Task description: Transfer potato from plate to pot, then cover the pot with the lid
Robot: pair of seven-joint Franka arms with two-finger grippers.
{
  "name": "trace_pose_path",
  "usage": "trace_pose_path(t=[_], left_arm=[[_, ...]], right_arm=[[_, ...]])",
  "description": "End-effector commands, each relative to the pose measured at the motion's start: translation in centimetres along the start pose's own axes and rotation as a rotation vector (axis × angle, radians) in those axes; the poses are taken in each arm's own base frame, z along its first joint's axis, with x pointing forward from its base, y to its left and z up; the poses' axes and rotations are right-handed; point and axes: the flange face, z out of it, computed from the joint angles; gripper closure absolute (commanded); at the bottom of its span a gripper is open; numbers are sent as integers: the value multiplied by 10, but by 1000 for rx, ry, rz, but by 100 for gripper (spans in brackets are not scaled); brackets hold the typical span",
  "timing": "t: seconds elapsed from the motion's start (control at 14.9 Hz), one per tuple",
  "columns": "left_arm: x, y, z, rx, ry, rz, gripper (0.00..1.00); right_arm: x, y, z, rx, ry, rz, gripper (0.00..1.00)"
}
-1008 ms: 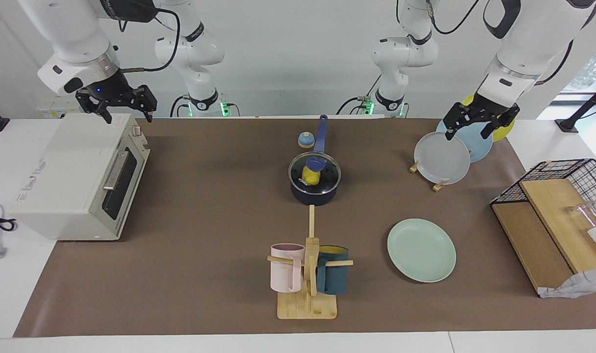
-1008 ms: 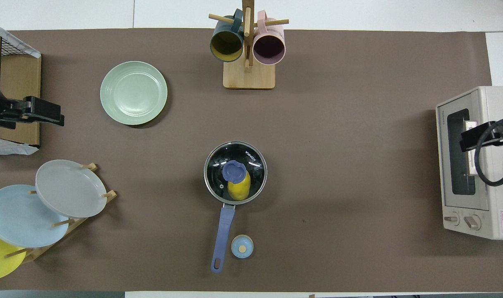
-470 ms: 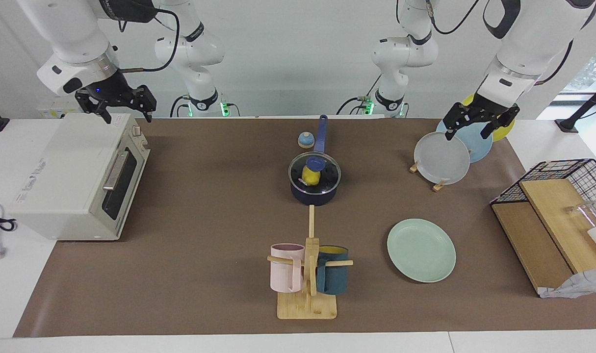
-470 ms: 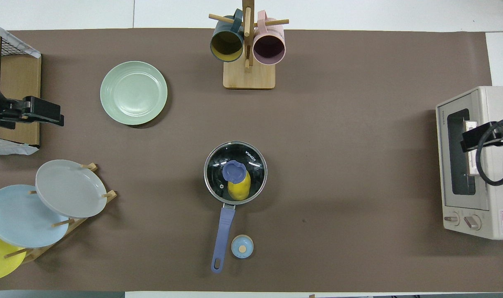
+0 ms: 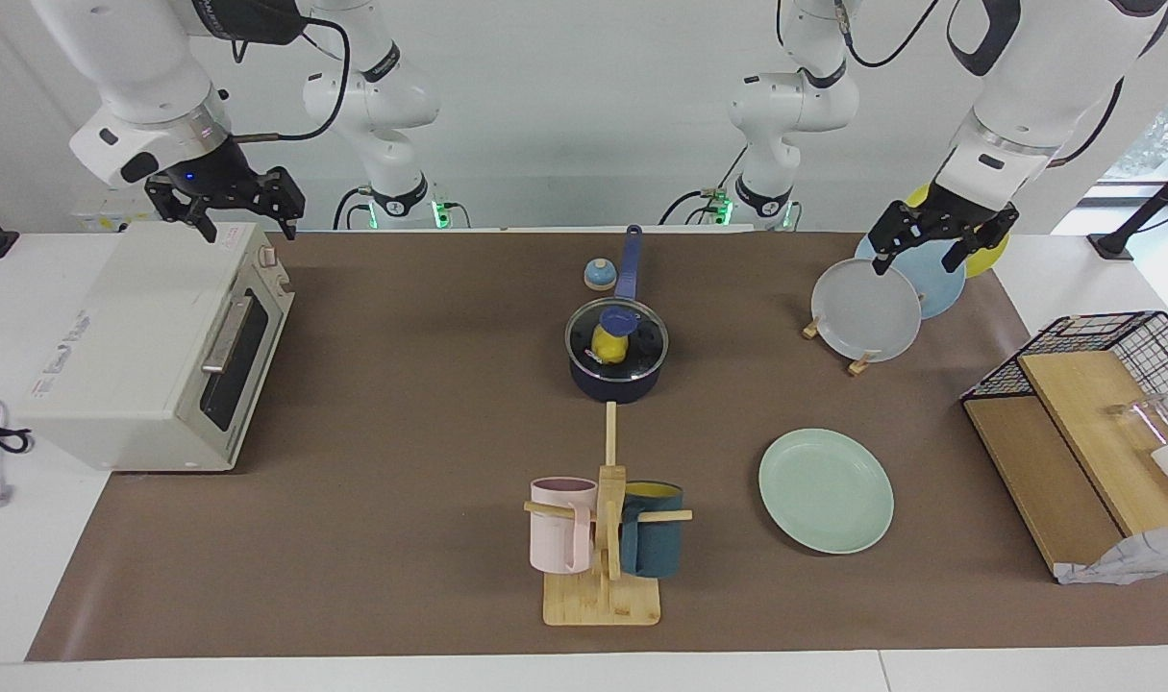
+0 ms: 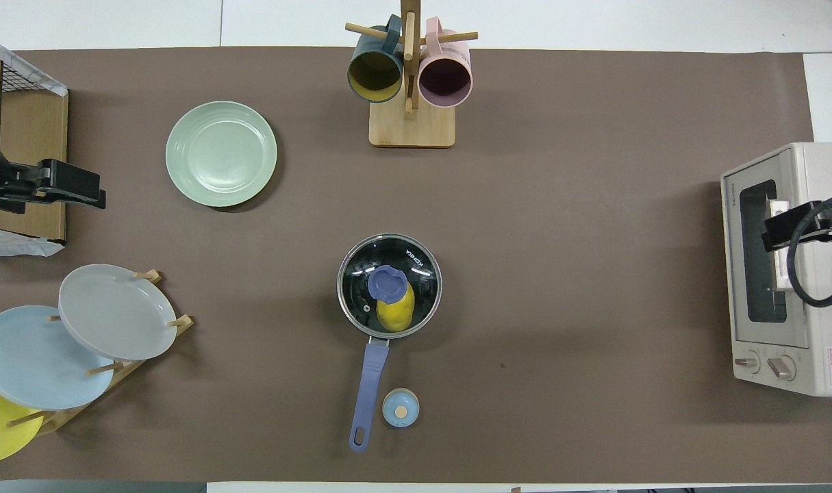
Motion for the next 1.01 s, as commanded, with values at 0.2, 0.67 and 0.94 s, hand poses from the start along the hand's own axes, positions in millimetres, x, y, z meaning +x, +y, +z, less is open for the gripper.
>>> trace_pose_path(t=[0.2,0.67,0.94], left_arm=[[-6,-4,-1,17,-8,0,0],[-6,-4,-1,17,-8,0,0],[-6,-4,-1,17,-8,0,0]], right_arm=[[-6,9,0,15,11,-12,0],[-5,23,0,58,34,21,0],[-2,24,-2,53,57,20,0]])
